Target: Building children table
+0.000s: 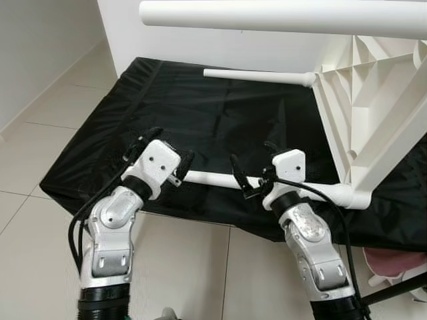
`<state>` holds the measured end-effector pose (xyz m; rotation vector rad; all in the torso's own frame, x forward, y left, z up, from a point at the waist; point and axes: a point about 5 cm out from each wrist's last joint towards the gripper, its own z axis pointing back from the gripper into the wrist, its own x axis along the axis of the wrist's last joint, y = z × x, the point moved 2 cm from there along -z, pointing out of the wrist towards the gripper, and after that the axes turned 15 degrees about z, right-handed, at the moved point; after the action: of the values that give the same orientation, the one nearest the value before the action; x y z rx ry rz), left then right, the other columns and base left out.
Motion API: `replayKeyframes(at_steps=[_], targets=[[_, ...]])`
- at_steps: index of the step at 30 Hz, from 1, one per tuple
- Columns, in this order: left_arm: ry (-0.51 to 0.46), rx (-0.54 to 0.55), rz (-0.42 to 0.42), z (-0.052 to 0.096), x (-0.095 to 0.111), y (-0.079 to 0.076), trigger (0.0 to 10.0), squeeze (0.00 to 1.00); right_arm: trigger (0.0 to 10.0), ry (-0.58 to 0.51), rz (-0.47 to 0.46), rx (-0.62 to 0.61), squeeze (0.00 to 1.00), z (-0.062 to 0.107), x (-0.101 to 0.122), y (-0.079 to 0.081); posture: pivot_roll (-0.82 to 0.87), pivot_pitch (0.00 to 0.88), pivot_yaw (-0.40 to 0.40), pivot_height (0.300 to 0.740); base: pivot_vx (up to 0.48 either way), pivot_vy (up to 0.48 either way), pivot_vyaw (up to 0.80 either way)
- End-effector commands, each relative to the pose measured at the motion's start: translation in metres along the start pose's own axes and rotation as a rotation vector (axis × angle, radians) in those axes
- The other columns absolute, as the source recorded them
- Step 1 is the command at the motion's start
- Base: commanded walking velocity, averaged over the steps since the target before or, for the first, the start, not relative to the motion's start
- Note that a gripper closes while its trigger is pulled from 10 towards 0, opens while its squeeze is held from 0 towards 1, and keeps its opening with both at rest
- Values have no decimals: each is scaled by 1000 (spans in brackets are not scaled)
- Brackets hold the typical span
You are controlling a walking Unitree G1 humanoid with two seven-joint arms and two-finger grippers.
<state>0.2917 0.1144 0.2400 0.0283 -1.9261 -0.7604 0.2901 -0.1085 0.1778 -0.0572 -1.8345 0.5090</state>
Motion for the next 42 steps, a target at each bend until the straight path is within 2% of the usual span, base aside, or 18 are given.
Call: replayKeyframes(at_steps=[1,2,3,5,7,9,14,18,20,24,27,29,37,38,39,40,41,42], targets=[[-112,161,-61,-2,19,9,10000,0,10000,33,-25,-8,0,2,-7,0,30,50,-27,740,0,0,0],[-177,162,-115,-10,35,13,10000,0,10000,60,-42,-16,0,4,-14,1,35,50,-27,740,0,0,0],[-177,162,-115,-10,35,13,10000,0,10000,60,-42,-16,0,4,-14,1,35,50,-27,740,0,0,0],[-262,169,-177,-20,57,19,10000,0,10000,87,-55,-22,0,5,-21,3,33,48,-21,740,0,0,0],[-262,169,-177,-20,57,19,10000,0,10000,87,-55,-22,0,5,-21,3,33,48,-21,740,0,0,0],[-378,176,-227,-32,84,25,10000,0,10000,92,-56,-32,0,6,-23,2,34,44,-23,740,0,0,0],[-499,174,-289,-42,110,25,10000,0,10000,93,-55,-41,0,5,-23,1,32,44,-22,740,0,0,0],[-661,192,-368,-54,149,29,10000,0,10000,85,-52,-43,0,3,-22,-1,34,37,-29,740,0,0,0],[-661,192,-368,-54,149,29,10000,0,10000,85,-52,-43,0,3,-22,-1,34,37,-29,740,0,0,0],[-650,131,-429,-70,158,25,10000,0,10000,77,-53,-42,0,0,-20,-2,39,29,-32,740,0,0,0],[-550,53,-508,-97,153,23,10000,0,10000,62,-56,-39,0,-3,-17,0,40,28,-28,740,0,0,0],[-517,21,-540,-105,150,23,10000,0,10000,56,-58,-39,0,-4,-15,1,38,28,-25,740,0,0,0],[-466,-14,-623,-116,151,30,10000,0,10000,54,-59,-49,0,-3,-15,0,39,27,-17,740,0,0,0],[-465,-6,-613,-118,153,32,7686,0,10000,54,-59,-50,0,-3,-15,0,39,27,-16,740,0,0,0],[-465,-6,-613,-118,153,32,7686,0,10000,54,-59,-50,0,-3,-15,0,39,27,-16,740,0,0,0],[-470,7,-609,-119,156,33,4667,0,10000,54,-59,-52,0,-3,-15,0,39,27,-16,740,0,0,0],[-473,15,-596,-120,158,34,2863,0,10000,55,-59,-53,0,-3,-15,0,40,27,-13,740,0,0,0],[-481,31,-584,-119,160,35,0,0,10000,56,-60,-54,0,-3,-16,0,42,27,-13,740,0,0,0]])
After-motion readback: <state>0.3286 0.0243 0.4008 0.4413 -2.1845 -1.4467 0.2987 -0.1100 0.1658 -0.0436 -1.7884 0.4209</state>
